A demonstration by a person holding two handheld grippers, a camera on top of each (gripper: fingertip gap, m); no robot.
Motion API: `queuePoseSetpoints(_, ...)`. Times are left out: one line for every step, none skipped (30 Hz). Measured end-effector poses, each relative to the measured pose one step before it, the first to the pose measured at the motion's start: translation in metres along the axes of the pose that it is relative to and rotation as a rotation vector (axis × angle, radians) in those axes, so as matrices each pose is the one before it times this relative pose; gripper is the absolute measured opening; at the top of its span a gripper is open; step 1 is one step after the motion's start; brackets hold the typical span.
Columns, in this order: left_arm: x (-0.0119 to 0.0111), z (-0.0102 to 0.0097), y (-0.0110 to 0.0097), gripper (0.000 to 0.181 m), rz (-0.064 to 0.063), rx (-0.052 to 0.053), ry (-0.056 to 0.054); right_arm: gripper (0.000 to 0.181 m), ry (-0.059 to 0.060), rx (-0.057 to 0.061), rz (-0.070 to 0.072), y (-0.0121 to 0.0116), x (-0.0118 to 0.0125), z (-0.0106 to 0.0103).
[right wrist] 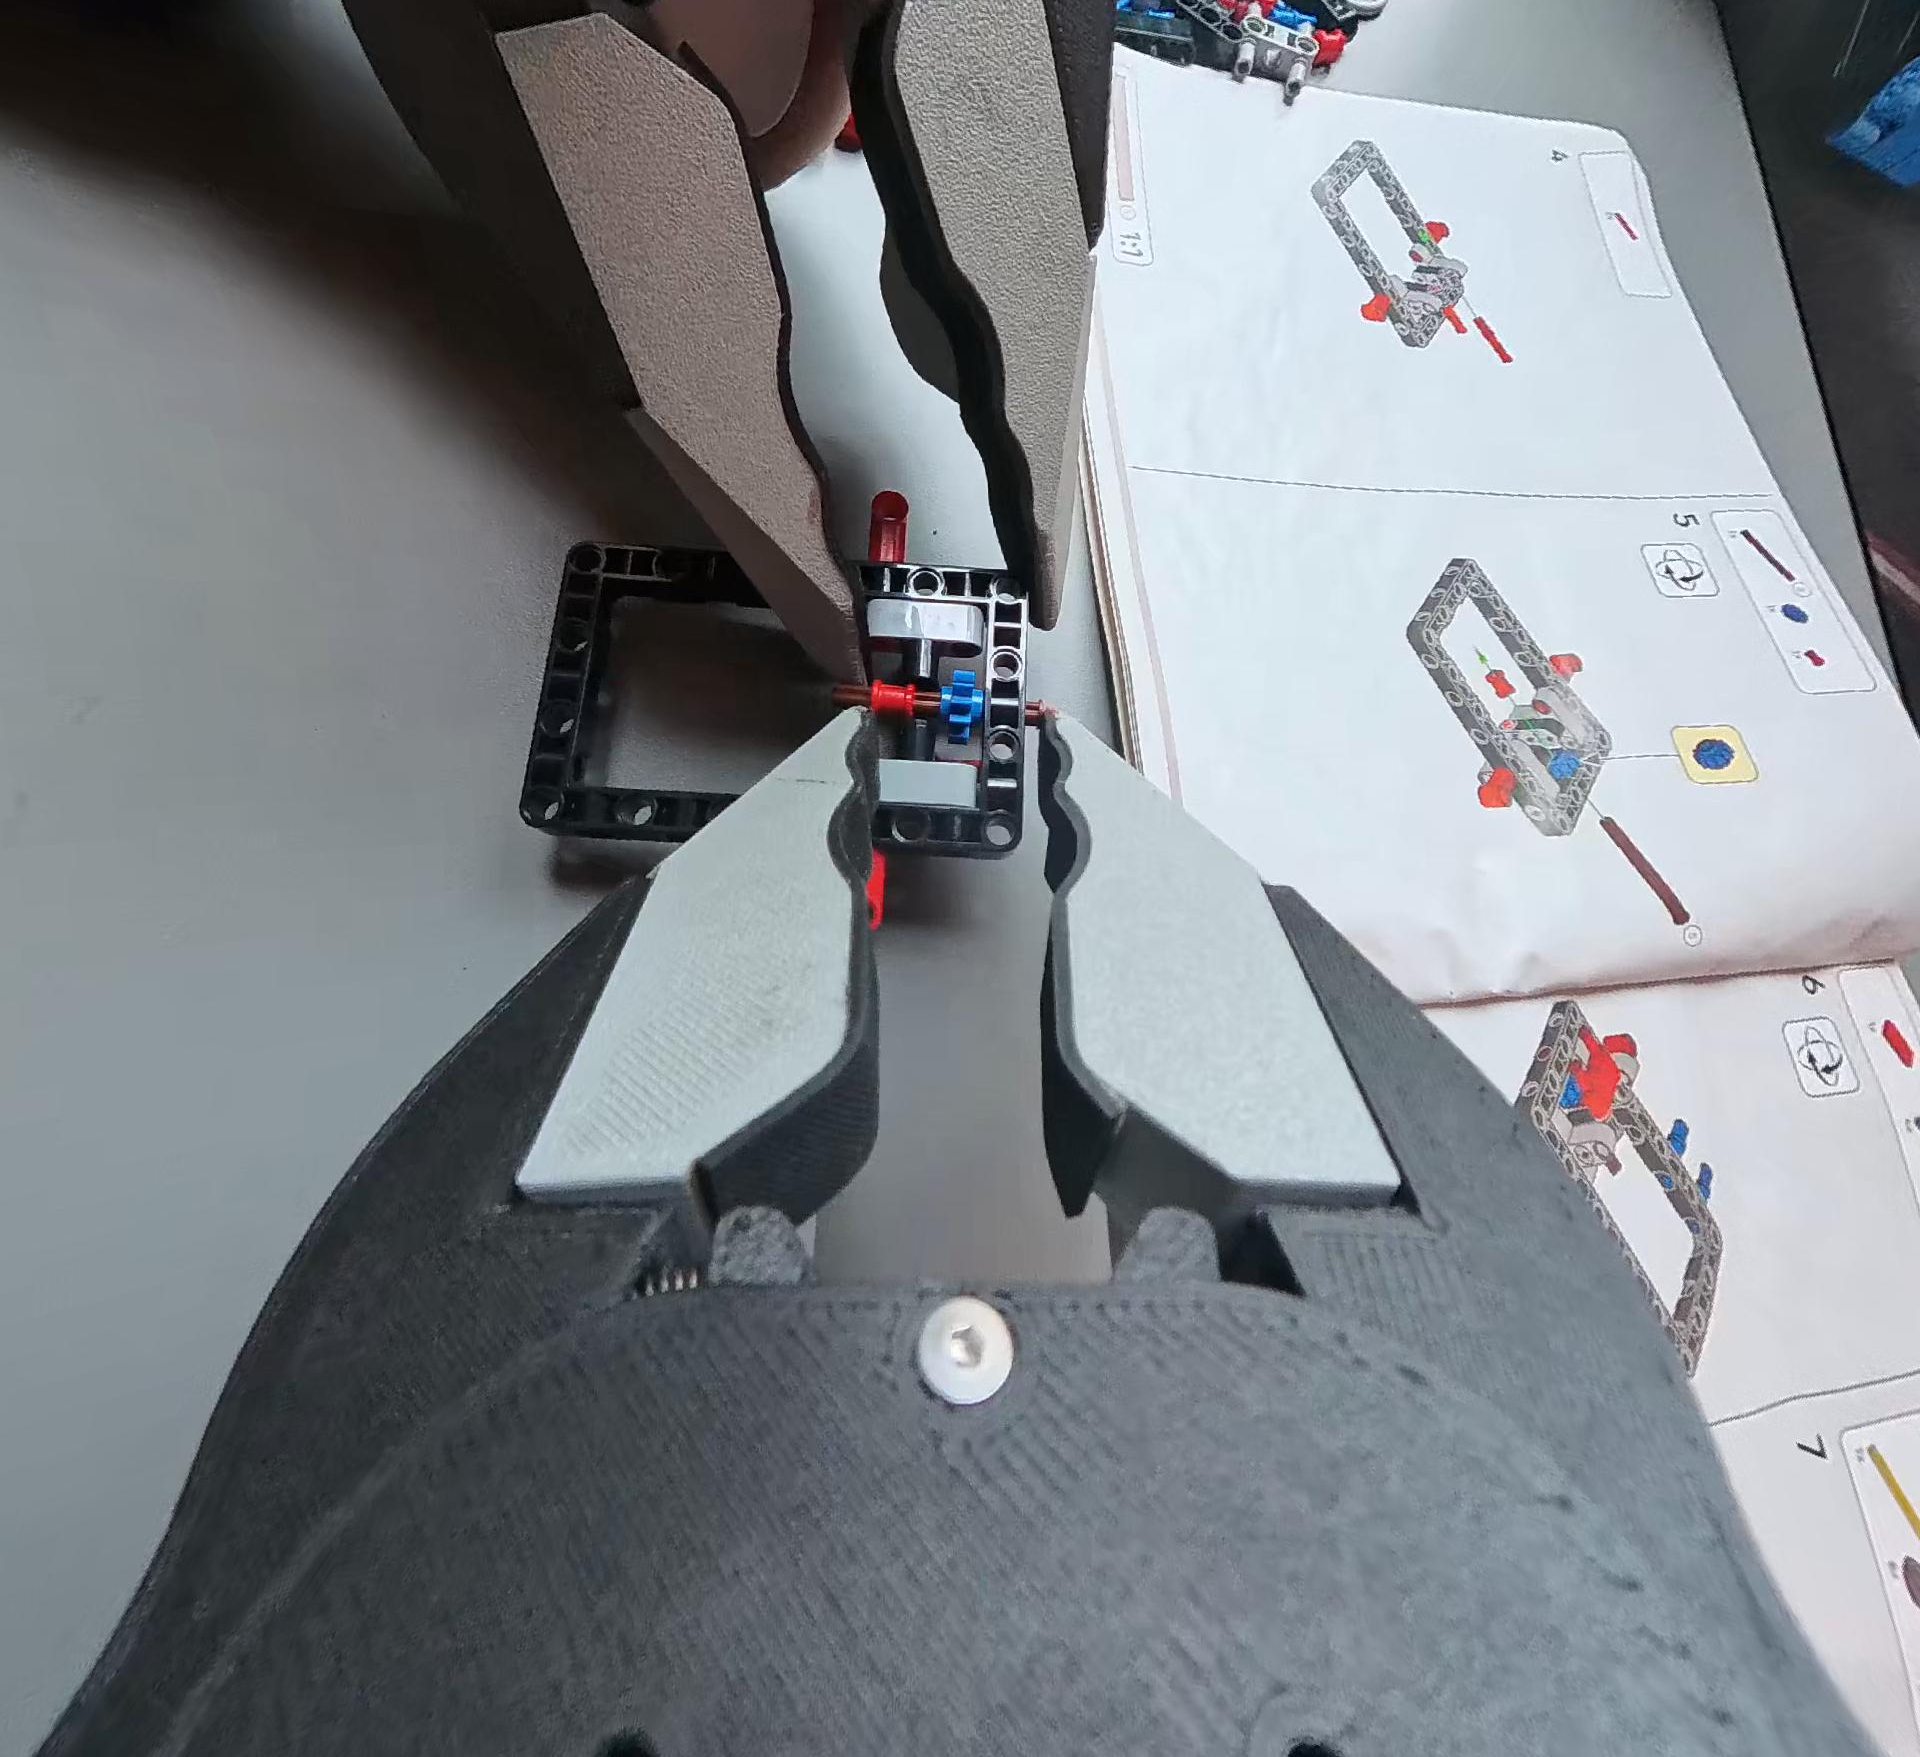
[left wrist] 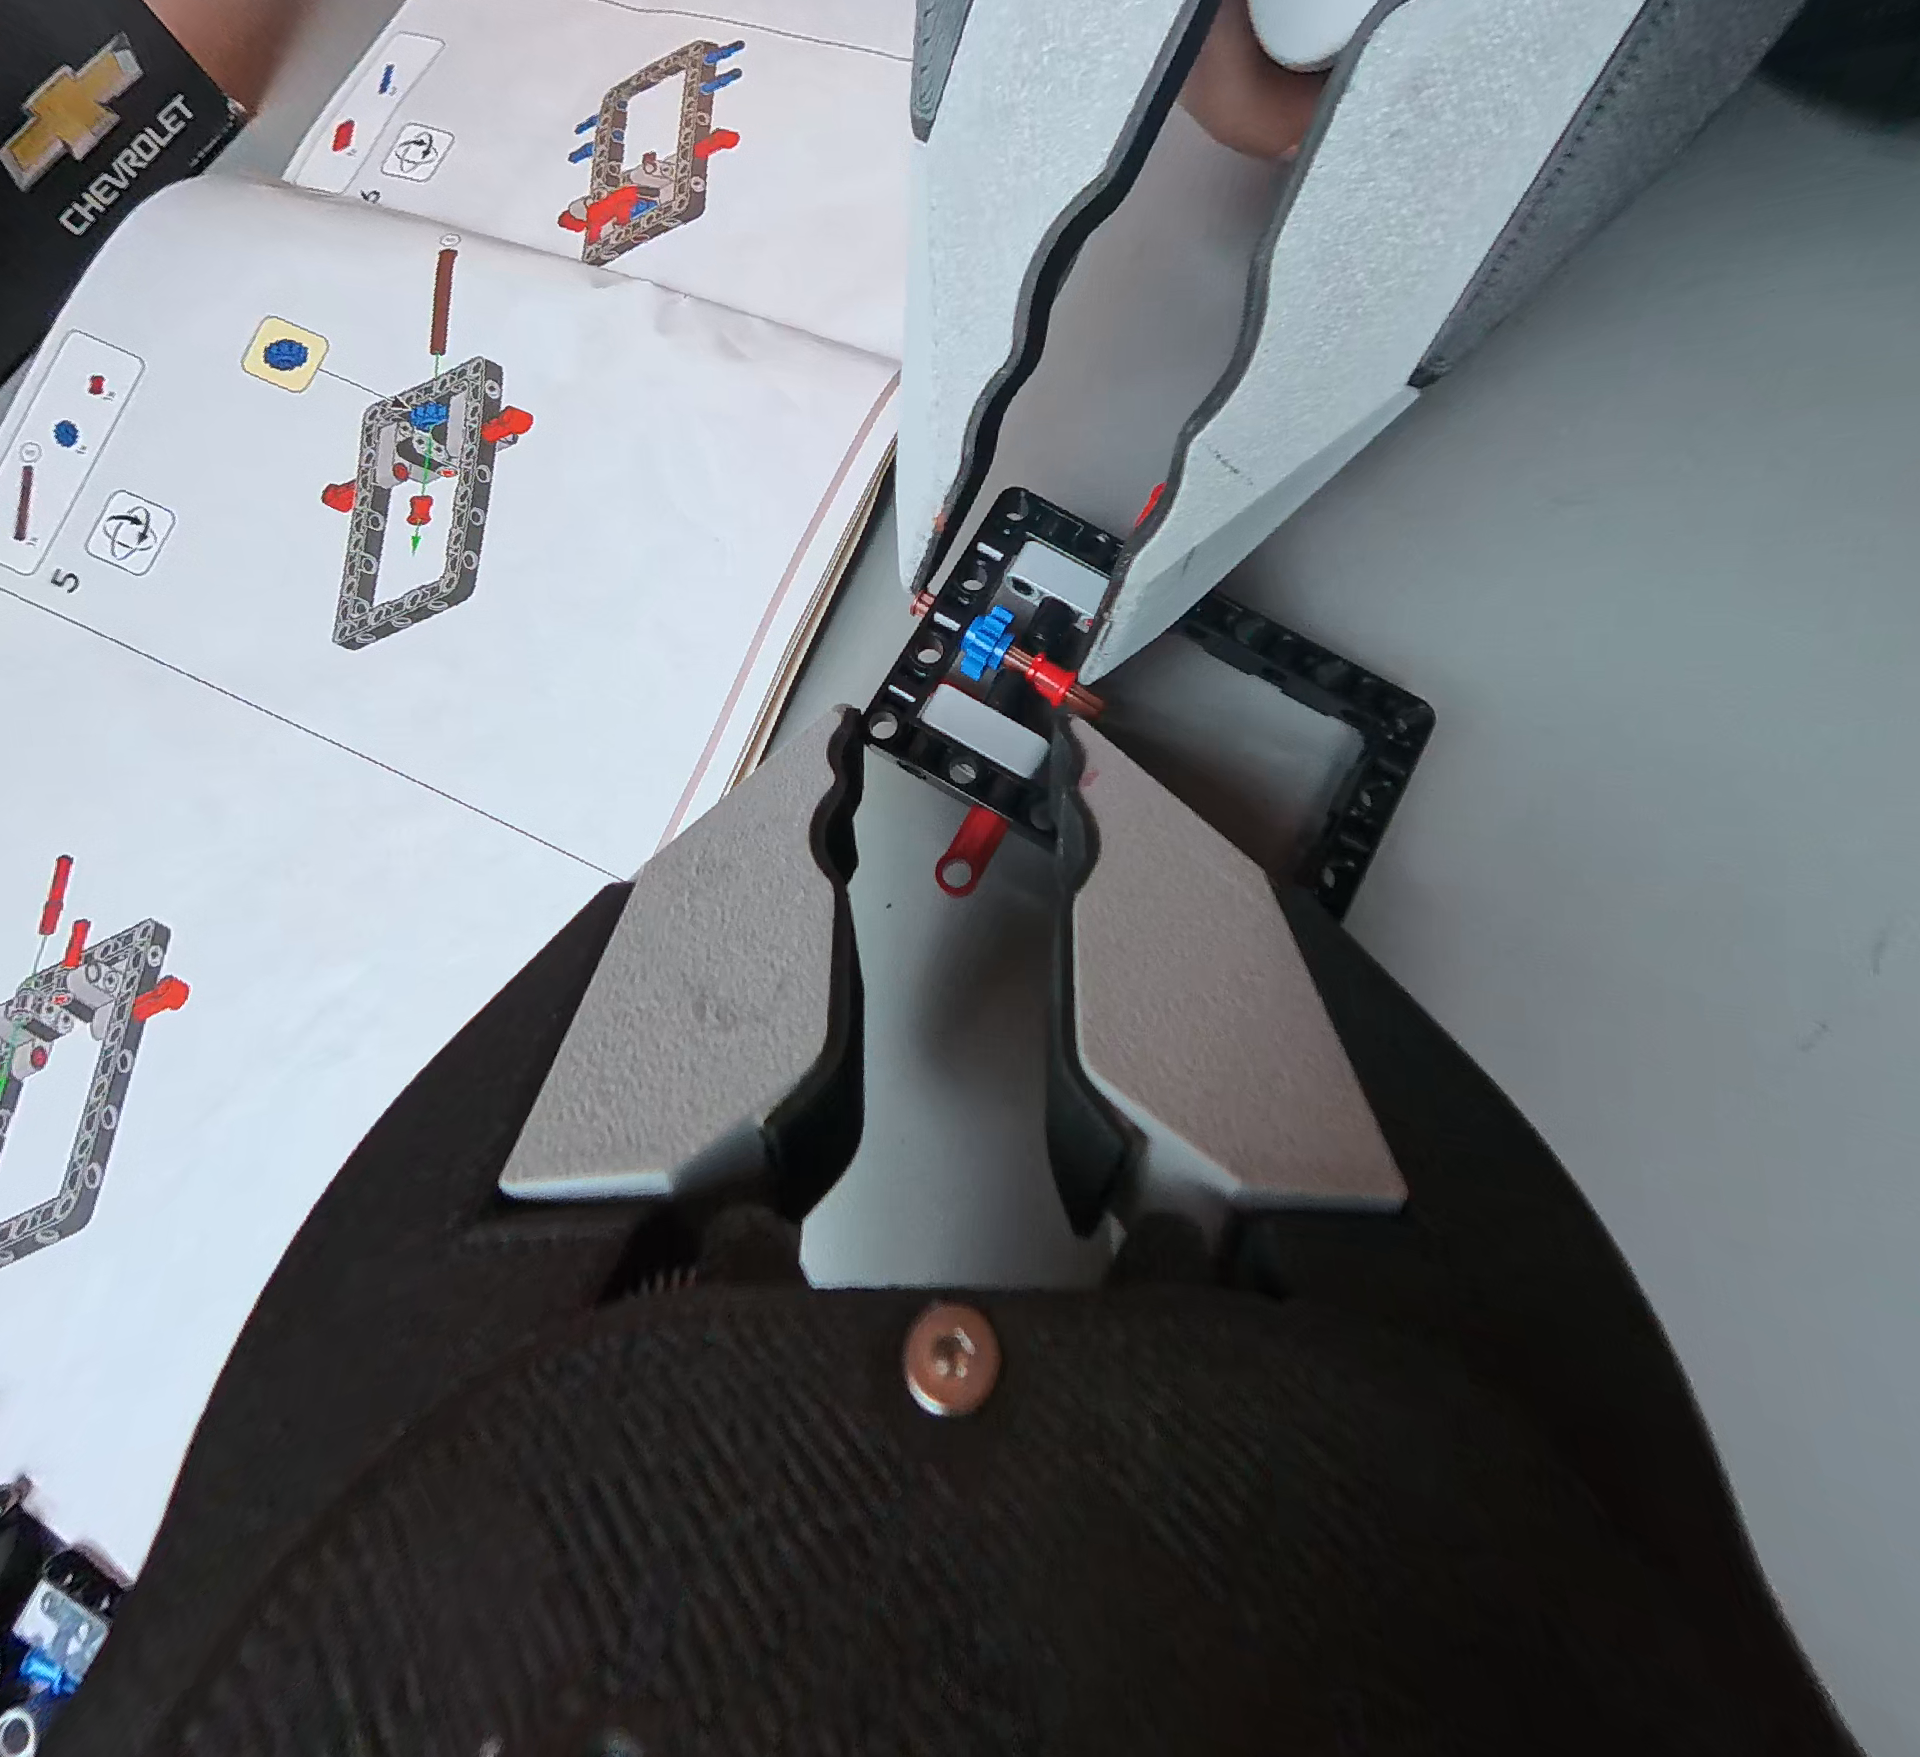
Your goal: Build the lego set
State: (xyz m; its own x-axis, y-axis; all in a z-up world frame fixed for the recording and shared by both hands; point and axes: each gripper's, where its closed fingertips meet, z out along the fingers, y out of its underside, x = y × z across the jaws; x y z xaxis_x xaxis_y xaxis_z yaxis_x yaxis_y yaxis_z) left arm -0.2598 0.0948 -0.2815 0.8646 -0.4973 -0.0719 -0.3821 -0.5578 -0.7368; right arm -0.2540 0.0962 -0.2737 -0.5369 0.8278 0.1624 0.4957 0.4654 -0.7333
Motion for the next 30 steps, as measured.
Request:
queuePoseSetpoints(-0.00001,-0.00002,0.00009,0.034,0.0017,-0.0016,-0.0027,0.027,-0.0026,-0.0004,-0.0008,0.00003,-0.00007,-0.00009)
queuePoseSetpoints(-0.00003,0.00000,0.00000,0.034,0.0013,-0.0004,-0.0017,0.027,-0.0033,-0.0005,-0.0001,0.00011,0.00004,0.00004)
queuePoseSetpoints(-0.00005,-0.00001,0.00001,0.034,-0.0013,-0.0001,-0.0010,0.027,-0.0051,-0.0002,0.0020,-0.00002,0.00006,0.00010)
queuePoseSetpoints(-0.00002,0.00002,0.00006,0.034,-0.0006,0.0007,-0.0002,0.027,-0.0062,0.0010,0.0043,0.00005,0.00002,-0.00002)
queuePoseSetpoints(-0.00001,0.00009,0.00001,0.034,-0.0028,0.0011,0.0013,0.027,-0.0068,0.0023,0.0041,0.00002,0.00011,0.00007)
queuePoseSetpoints(-0.00002,-0.00002,-0.00002,0.034,-0.0023,0.0011,0.0021,0.027,-0.0076,0.0027,0.0041,0.00006,0.00002,-0.00001)
queuePoseSetpoints(0.00000,0.00006,0.00001,0.034,-0.0004,0.0013,0.0016,0.027,-0.0068,0.0023,0.0034,-0.00006,0.00004,-0.00005)
queuePoseSetpoints(0.00002,0.00000,-0.00005,0.034,-0.0012,0.0009,0.0008,0.027,-0.0046,0.0009,0.0009,-0.00008,-0.00004,-0.00001)
queuePoseSetpoints(0.00006,-0.00002,0.00004,0.034,-0.0006,-0.0003,0.0001,0.027,-0.0006,-0.0011,-0.0029,0.00011,0.00018,-0.00001)
queuePoseSetpoints(-0.00006,0.00002,-0.00003,0.034,0.0012,0.0002,0.0001,0.027,0.0014,-0.0017,-0.0055,-0.00002,0.00027,-0.00004)
queuePoseSetpoints(0.00006,0.00003,0.00004,0.034,0.0002,0.0009,0.0007,0.027,0.0006,-0.0018,-0.0069,-0.00002,-0.00005,0.00005)
queuePoseSetpoints(0.00001,0.00000,-0.00010,0.034,0.0002,0.0014,0.0005,0.027,-0.0009,-0.0013,-0.0076,0.00005,0.00003,-0.00002)
queuePoseSetpoints(0.00000,0.00001,0.00006,0.034,0.0020,0.0006,-0.0004,0.027,-0.0045,-0.0016,-0.0063,0.00001,-0.00028,-0.00005)
queuePoseSetpoints(0.00006,-0.00005,-0.00003,0.034,0.0043,0.0003,-0.0010,0.027,-0.0082,-0.0030,-0.0058,-0.00012,-0.00025,-0.00012)
queuePoseSetpoints(0.00006,0.00005,0.00001,0.034,0.0014,0.0007,-0.0008,0.027,-0.0072,-0.0049,-0.0056,0.00005,-0.00001,-0.00013)
queuePoseSetpoints(-0.00002,0.00004,-0.00002,0.034,-0.0010,0.0000,0.0003,0.027,-0.0063,-0.0058,-0.0042,-0.00001,-0.00001,0.00000)
queuePoseSetpoints(0.00002,-0.00002,-0.00001,0.034,-0.0006,0.0006,0.0010,0.027,-0.0048,-0.0044,-0.0061,-0.00012,-0.00006,-0.00009)
queuePoseSetpoints(-0.00005,0.00005,0.00002,0.034,-0.0008,0.0012,0.0010,0.027,-0.0038,-0.0026,-0.0051,-0.00015,0.00008,-0.00003)
queuePoseSetpoints(0.00003,-0.00005,0.00001,0.034,-0.0018,0.0007,0.0012,0.027,-0.0043,-0.0008,0.0019,-0.00008,0.00005,0.00000)
queuePoseSetpoints(0.00000,0.00000,-0.00004,0.034,-0.0019,0.0009,0.0019,0.027,-0.0052,0.0013,0.0051,0.00000,0.00002,-0.00004)
queuePoseSetpoints(0.00003,0.00013,-0.00011,0.034,-0.0004,0.0019,0.0012,0.027,-0.0046,0.0010,0.0035,0.00003,-0.00006,-0.00011)
queuePoseSetpoints(0.00000,-0.00001,-0.00010,0.034,-0.0016,-0.0002,-0.0004,0.027,-0.0015,-0.0001,0.0035,0.00019,0.00011,0.00006)
queuePoseSetpoints(0.00001,0.00001,0.00006,0.034,-0.0014,-0.0013,-0.0025,0.027,0.0024,-0.0020,0.0034,0.00010,0.00011,0.00019)
queuePoseSetpoints(-0.00002,-0.00002,-0.00004,0.034,-0.0035,-0.0012,-0.0027,0.027,0.0051,-0.0031,0.0029,0.00000,0.00022,0.00019)
queuePoseSetpoints(-0.00007,0.00005,-0.00005,0.034,-0.0061,0.0003,-0.0026,0.027,0.0059,-0.0043,0.0038,0.00008,0.00029,0.00034)
queuePoseSetpoints(-0.00014,0.00008,0.00007,0.034,-0.0063,0.0001,-0.0026,0.027,0.0054,-0.0032,0.0008,0.00022,0.00022,0.00036)
queuePoseSetpoints(0.00000,-0.00002,0.00001,0.034,-0.0037,-0.0002,-0.0035,0.027,0.0024,-0.0028,0.0011,0.00004,0.00012,0.00014)
queuePoseSetpoints(-0.00002,0.00004,0.00001,0.034,0.0011,-0.0016,-0.0059,0.027,-0.0002,-0.0048,0.0052,0.00007,0.00002,0.00006)
queuePoseSetpoints(-0.00012,-0.00008,0.00023,0.034,0.0028,-0.0035,-0.0080,0.027,0.0021,-0.0078,0.0042,-0.00002,-0.00002,0.00014)
queuePoseSetpoints(-0.00019,0.00001,0.00020,0.034,0.0053,-0.0048,-0.0094,0.027,0.0084,-0.0104,-0.0020,-0.00004,0.00010,0.00011)
